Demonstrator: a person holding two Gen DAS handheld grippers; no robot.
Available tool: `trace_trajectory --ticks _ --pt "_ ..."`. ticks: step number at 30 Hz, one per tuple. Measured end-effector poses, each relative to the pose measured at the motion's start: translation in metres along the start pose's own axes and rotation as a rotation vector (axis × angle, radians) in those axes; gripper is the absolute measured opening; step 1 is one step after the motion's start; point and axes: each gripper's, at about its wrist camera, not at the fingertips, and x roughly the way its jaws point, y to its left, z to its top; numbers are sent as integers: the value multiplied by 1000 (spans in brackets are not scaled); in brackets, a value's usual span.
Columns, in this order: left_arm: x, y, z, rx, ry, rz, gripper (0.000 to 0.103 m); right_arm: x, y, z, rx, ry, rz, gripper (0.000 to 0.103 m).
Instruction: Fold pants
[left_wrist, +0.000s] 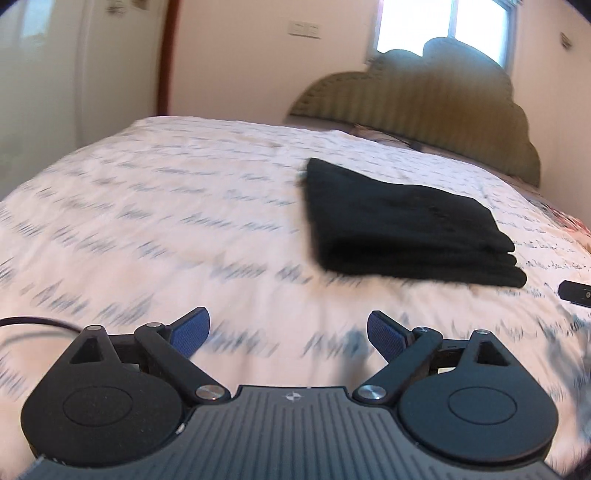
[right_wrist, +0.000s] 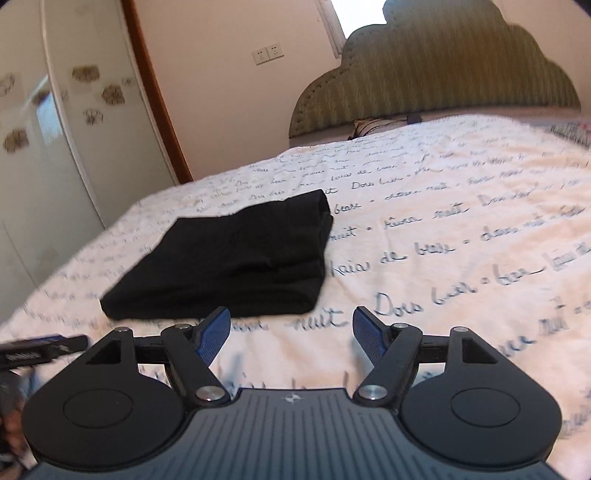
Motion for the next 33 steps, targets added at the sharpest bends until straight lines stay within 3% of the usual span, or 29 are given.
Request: trace_trajectory --ticks 4,6,10,15,19,22,25,29,33 --pt "-37 1 -21 -66 47 -90 94 -17 13 -5 -73 0 -29 75" --pt "-48 -11 -26 -38 51 -142 94 -23 22 -8 -77 5 -3 81" --pt "-59 -28 -20 56 -62 -142 94 -29 46 -17 -106 20 36 81" --pt "-23 -41 22 82 -149 -133 97 -3 66 -16 -110 61 12 81" --pt "21 -53 45 79 -140 -81 96 37 73 -6 -114 74 -117 81" --pt "53 -63 39 117 -108 -54 97 66 70 -4 -73 105 -174 81" --pt "86 -60 27 102 63 -23 94 86 71 -17 -96 104 -197 94" --pt "80 -42 27 9 33 -27 97 86 75 -20 -126 108 -217 97" --pt "85 -48 29 52 65 -22 103 85 75 -20 -123 108 -218 97"
